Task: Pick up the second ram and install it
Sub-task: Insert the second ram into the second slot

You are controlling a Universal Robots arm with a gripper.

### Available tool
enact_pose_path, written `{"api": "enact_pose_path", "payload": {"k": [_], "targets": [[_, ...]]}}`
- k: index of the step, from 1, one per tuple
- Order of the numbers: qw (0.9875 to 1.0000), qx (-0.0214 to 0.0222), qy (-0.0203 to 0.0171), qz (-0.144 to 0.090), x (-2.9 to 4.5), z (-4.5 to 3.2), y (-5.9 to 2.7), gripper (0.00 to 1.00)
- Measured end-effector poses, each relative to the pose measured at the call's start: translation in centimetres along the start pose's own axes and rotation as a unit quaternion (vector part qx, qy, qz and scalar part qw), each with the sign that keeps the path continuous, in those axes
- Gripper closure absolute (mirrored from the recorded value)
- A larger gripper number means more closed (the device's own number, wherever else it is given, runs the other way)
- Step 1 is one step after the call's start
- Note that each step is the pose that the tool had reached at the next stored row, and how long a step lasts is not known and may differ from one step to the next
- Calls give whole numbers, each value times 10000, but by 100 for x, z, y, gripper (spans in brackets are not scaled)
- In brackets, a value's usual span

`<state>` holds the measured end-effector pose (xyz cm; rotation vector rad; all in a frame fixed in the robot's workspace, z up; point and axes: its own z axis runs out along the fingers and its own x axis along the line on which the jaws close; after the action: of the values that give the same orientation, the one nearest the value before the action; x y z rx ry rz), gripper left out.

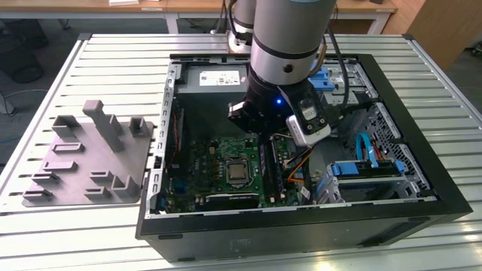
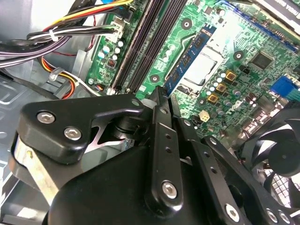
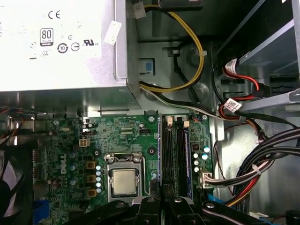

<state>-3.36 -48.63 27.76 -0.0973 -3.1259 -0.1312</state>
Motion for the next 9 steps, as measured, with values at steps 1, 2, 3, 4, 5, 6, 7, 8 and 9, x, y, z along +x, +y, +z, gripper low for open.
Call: {"api": "enact_pose_path", "payload": {"k": [1,2,3,4,5,6,7,8,9], "targets": [[10000,0,0,0,-1,6,0,86],[10000,0,0,0,-3,11,-1,86],[10000,0,0,0,-4,16,-1,86],[10000,0,0,0,-5,22,-1,86],[10000,0,0,0,-6,28,-2,86],[10000,0,0,0,-8,33,-2,86],[10000,0,0,0,-9,38,-3,86],[10000,0,0,0,-10,43,-3,86],[10000,0,0,0,-11,47,-3,86]]}}
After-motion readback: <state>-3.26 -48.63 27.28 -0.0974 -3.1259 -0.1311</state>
